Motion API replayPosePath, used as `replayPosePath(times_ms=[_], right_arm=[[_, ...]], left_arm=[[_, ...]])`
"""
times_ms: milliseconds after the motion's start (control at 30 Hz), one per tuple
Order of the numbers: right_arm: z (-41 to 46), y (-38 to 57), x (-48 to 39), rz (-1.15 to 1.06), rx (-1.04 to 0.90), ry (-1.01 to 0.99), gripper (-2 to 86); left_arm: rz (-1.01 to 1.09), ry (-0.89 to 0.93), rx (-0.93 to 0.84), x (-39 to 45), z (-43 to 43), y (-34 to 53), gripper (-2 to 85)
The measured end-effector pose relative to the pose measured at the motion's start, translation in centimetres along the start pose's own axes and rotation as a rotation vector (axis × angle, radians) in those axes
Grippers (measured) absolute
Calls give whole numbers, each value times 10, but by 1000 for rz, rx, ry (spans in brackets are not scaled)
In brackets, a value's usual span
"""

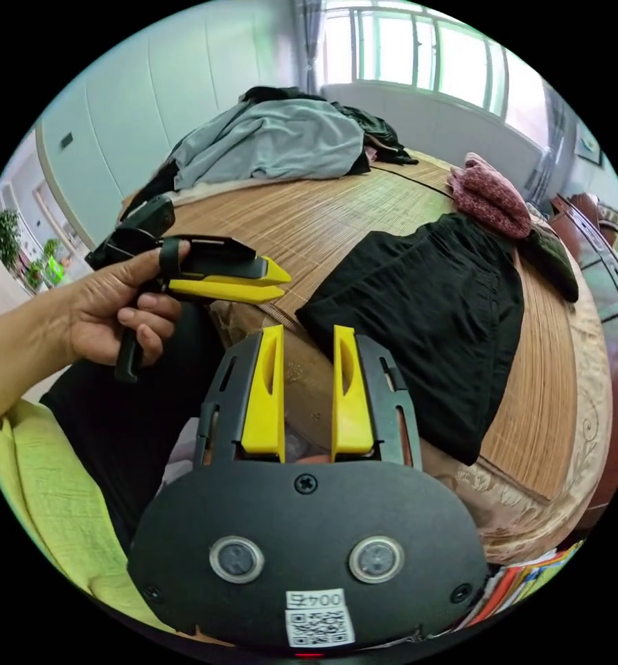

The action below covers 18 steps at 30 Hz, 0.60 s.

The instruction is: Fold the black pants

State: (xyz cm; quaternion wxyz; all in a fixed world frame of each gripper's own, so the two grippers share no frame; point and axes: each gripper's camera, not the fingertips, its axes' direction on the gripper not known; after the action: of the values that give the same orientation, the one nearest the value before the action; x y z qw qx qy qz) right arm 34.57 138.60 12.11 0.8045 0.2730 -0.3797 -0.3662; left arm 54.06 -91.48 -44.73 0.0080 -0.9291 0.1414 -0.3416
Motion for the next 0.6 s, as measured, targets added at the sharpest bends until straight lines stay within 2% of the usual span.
replayPosePath(times_ms=[200,300,433,600], right_arm=[[35,-5,-30,-86,-114,106,89],[33,-1,-26,-32,-118,115,50],[14,5,5,120,-74,-21,41],[-3,15,28,164,-62,-76,40]], left_arm=[[-72,43,-28,-29,-9,-13,90],[-85,40,-34,-39,-13,-22,97],[-87,39,-49,-46,-14,-34,114],[-74,76,-51,-49,-8,-45,135]])
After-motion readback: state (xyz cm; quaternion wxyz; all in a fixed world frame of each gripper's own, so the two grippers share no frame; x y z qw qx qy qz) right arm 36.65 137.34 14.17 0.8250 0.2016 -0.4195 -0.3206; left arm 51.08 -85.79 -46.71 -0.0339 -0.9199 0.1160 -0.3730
